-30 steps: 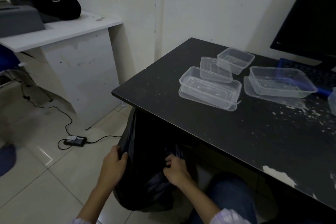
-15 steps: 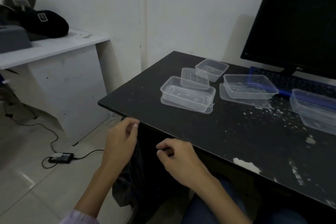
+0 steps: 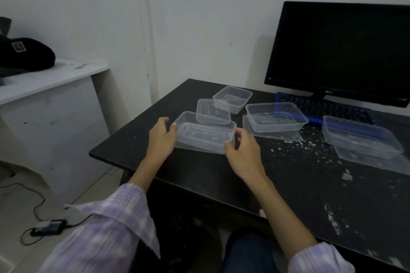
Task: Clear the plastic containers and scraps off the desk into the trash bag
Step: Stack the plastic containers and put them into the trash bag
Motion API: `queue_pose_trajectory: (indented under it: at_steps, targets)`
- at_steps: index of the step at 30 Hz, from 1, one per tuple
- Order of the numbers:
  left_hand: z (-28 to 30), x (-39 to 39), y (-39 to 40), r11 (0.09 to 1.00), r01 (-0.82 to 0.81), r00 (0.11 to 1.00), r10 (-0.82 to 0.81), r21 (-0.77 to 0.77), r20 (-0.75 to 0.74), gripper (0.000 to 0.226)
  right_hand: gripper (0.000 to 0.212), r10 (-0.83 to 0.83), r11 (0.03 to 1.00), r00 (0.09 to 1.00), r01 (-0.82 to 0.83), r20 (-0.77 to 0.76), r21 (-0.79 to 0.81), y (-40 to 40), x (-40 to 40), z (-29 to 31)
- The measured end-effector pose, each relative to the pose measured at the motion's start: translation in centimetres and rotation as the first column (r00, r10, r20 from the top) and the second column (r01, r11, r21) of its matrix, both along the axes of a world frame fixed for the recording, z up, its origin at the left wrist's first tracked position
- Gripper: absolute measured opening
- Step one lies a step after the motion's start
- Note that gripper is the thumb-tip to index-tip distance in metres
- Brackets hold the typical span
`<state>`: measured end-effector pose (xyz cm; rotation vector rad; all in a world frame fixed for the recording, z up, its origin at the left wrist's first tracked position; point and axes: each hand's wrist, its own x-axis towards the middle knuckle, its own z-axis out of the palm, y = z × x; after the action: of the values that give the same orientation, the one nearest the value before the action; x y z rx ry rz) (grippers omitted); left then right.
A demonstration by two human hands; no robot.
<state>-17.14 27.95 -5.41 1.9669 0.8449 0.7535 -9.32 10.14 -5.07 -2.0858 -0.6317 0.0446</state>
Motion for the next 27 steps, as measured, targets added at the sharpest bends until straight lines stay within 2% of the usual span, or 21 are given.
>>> queue_pose_trajectory:
  at_steps: [4, 10, 16, 20, 27]
  targets:
    - [-0.2, 1.3, 0.4, 0.999, 0.023, 1.0, -0.023, -0.044, -0.007, 0.045, 0.041, 0.033, 0.998, 0.985, -0.024, -0.172, 0.053, 0.5, 0.9, 0.2]
    - [0.5, 3.0, -1.9, 0.998, 0.013, 0.996, -0.019, 0.062, 0.092, 0.037, 0.045, -0.047, 0.995, 0.992, 0.057, -0.114, 0.081, -2.4, 2.1, 0.9]
    - [0.0, 7.1, -8.1, 0.972, 0.234, 0.96, -0.23, -0.005, 0.161, 0.025, 0.041, -0.228, 0.969, 0.968, 0.236, -0.102, 0.076, -9.9, 4.7, 1.4]
    - [-0.6, 9.8, -13.1, 0.903, 0.424, 0.901, -0.412, -0.071, 0.135, 0.021, 0.041, -0.374, 0.922, 0.917, 0.384, -0.141, 0.048, -15.5, 5.8, 1.1]
    - [-1.6, 12.5, -18.3, 0.865, 0.496, 0.867, -0.491, -0.072, 0.081, 0.023, 0.042, -0.462, 0.879, 0.867, 0.476, -0.184, 0.036, -20.9, 6.7, 0.2]
